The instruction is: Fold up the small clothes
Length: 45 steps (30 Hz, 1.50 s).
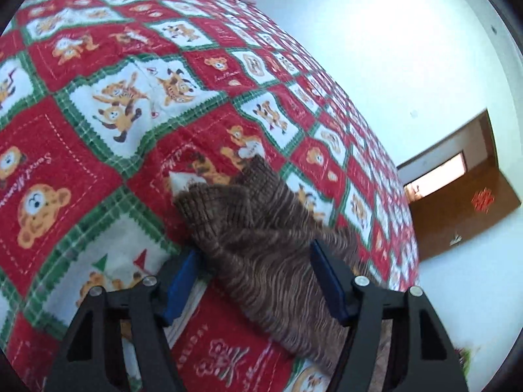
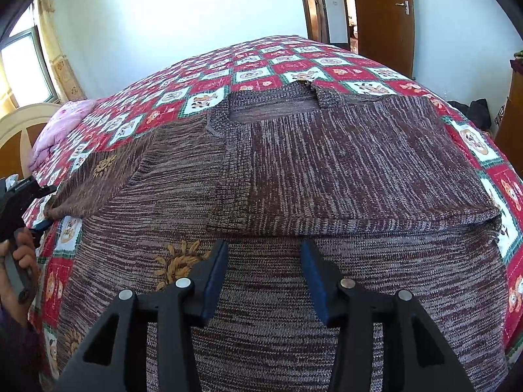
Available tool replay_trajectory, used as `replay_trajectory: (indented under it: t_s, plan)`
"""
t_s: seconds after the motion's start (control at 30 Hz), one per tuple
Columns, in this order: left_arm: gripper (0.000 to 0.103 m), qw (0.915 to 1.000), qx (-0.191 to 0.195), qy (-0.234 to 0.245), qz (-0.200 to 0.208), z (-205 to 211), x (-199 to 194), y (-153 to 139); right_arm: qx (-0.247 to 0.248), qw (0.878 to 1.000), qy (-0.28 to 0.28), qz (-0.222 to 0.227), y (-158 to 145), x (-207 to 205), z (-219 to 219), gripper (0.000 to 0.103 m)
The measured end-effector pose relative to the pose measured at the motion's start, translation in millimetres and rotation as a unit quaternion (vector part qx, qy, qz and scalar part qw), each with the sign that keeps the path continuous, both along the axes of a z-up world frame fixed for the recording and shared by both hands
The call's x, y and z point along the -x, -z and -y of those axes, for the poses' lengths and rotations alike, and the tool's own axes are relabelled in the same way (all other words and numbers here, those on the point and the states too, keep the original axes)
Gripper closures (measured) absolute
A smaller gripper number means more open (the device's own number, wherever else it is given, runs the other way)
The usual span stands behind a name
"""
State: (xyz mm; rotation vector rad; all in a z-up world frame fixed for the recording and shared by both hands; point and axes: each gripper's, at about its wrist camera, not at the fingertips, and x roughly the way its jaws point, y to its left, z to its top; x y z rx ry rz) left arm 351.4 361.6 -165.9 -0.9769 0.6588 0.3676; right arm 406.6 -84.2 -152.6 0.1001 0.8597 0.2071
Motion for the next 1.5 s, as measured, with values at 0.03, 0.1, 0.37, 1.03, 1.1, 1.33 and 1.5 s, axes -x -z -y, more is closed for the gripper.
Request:
replay_trajectory:
  t_s: [0.03,0.1,0.37,1.03,1.1,1.33,1.5]
  plan:
    - [0.049,1.0,0.0,-0.005,-0.003,-1.9,0.1,0.7,0.0,1.0,0.0,0.0,0.0,0.0,0.0,0.055]
    - [0.073,0.9998,-0.009,-0.009,-0.013,-3.4,2.5,2.7,-0.001,1.0,0.0,0.0,0.1,-0.3,0.1,0.055]
    - [0.092,0.9998,-0.021,0.004,0.0,-3.1,11.1,2.1,-0.007,1.0,0.001,0.0,1.1,-0.7,1.2,0.055]
    - [0.093,0.8941,-0.238,0.375,0.06,279.1,-33.8,-55.9,-0.046,0.999,0.006,0.001,1.9,-0.9,11.3,0.054]
    - [0.093,0.8889,-0.243,0.387,0.033,292.1,-34.4,-38.4,-0.049,0.999,0.006,0.001,1.9,-0.8,12.0,0.054]
    - [0.078,0.8992,-0.212,0.382,0.015,293.8,-24.6,-21.9,-0.06,0.998,0.008,0.003,1.2,0.0,13.8,0.054]
    - [0.045,0.907,-0.184,0.376,0.047,285.6,3.1,-24.0,-0.08,0.997,0.01,0.01,-6.9,2.6,19.1,0.054]
